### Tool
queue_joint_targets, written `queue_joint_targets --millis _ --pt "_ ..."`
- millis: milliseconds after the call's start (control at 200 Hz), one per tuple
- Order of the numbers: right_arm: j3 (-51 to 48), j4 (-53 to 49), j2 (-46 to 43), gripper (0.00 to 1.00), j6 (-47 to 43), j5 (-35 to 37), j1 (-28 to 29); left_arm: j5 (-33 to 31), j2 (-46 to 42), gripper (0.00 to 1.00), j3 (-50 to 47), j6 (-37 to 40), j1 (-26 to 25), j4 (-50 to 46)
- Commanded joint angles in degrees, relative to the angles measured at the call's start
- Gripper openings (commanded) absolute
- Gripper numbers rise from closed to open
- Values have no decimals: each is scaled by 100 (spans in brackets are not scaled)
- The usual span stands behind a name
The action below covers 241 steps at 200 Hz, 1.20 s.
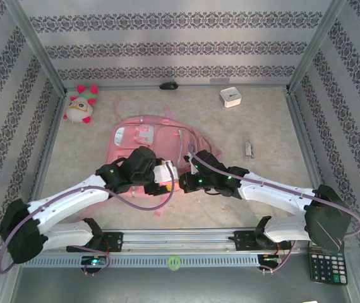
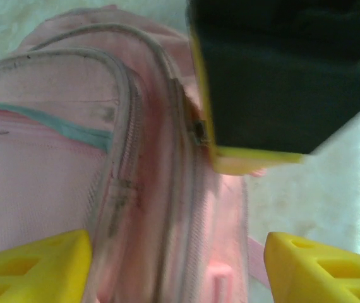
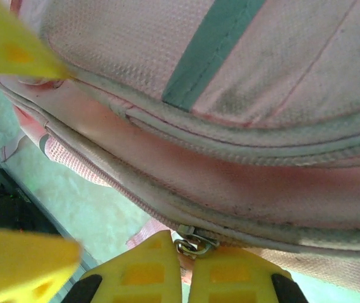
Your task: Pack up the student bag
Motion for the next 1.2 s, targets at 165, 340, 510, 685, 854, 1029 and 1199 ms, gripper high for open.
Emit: queue_joint_targets --millis 165,340,510,685,854,1029,1199 --pt "-256 -367 -410 0 55 103 -465 -911 345 7 -163 842 122 377" --pt "-325 -853 -675 0 -363 22 -1394 -213 -545 0 -403 1089 606 -550" --pt "-161 -1007 -513 0 -935 -441 -1927 63 -1167 0 -477 1434 1020 -1650" --pt "34 -697 -200 0 -1036 -864 -1390 225 -1555 16 -476 1348 1089 -2071" --pt "-181 -118 -158 0 -548 -728 -810 280 -1455 61 -145 -491 597 -1039" --pt "-356 75 -235 0 -349 -545 -702 -964 -505 79 151 -1504 -416 194" --pt "-366 74 -309 0 -348 -597 -776 -1058 510 92 371 -1495 -810 543"
